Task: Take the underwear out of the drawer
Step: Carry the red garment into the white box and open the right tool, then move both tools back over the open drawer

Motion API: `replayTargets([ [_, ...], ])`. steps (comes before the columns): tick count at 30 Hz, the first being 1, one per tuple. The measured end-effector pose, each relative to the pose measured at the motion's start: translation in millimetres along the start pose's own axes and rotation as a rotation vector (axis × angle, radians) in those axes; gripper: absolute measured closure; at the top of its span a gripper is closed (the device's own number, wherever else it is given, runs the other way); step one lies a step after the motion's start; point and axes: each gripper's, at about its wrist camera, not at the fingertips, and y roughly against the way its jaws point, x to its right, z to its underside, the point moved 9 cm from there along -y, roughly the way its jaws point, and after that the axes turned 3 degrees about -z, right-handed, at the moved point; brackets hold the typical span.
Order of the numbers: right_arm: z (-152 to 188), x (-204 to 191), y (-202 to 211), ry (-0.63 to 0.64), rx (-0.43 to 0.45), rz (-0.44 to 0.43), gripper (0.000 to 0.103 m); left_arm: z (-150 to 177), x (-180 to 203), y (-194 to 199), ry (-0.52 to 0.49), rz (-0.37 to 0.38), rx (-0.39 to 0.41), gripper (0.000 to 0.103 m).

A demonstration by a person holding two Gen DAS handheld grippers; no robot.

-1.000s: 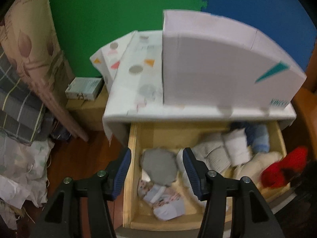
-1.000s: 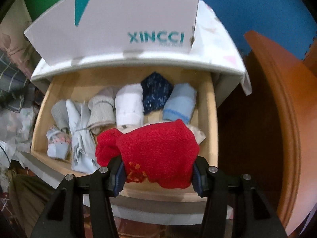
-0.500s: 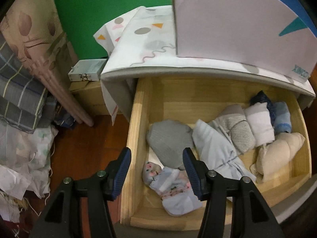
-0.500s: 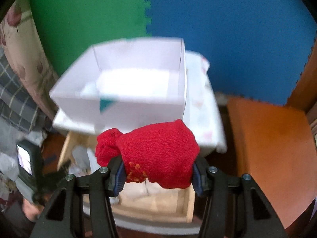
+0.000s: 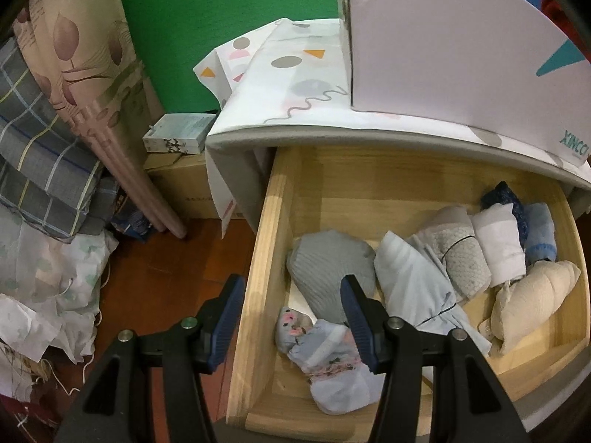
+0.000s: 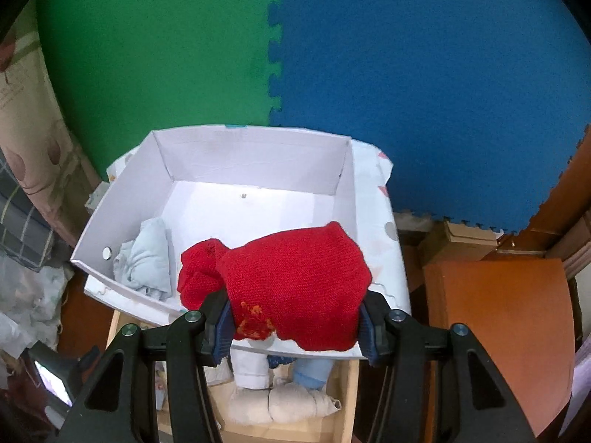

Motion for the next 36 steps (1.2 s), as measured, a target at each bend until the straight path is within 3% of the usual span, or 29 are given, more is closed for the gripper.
replayTargets([
  [18, 2, -11, -71, -0.004, -0.131, 0.028, 0.047, 1, -1, 0, 0.013, 0.003, 0.005, 0.048],
  [32, 12, -17, -76, -0.003, -0.174, 0.023, 0.031, 1, 0, -4, -0.005, 0.001, -0.003, 0.048],
  [36, 5, -18, -65, -0.001, -0.153, 0.024, 0.019, 1, 1, -4, -0.006, 0.001, -0.003, 0.048],
])
